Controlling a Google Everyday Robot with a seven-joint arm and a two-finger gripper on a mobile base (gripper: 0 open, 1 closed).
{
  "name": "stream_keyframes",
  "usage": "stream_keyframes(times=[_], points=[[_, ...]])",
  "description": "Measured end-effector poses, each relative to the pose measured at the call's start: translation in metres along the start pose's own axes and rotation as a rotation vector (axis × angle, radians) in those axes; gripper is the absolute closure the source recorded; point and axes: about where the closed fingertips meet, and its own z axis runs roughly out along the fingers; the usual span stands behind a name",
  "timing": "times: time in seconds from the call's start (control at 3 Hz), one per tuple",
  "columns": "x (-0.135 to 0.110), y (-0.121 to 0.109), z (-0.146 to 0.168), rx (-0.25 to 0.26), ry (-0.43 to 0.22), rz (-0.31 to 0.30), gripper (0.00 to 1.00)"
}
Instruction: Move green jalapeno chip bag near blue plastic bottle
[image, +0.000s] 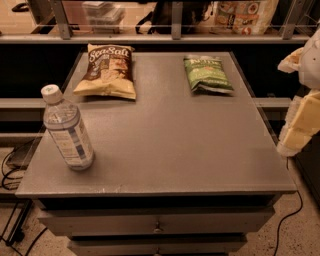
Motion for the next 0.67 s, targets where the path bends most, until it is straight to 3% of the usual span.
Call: stream_keyframes(times=[0.33, 0.67], points=[[-0.012, -0.019, 0.006, 0.048, -0.079, 0.010, 0.00], [-0.025, -0.047, 0.013, 0.075, -0.197, 0.028, 0.00]])
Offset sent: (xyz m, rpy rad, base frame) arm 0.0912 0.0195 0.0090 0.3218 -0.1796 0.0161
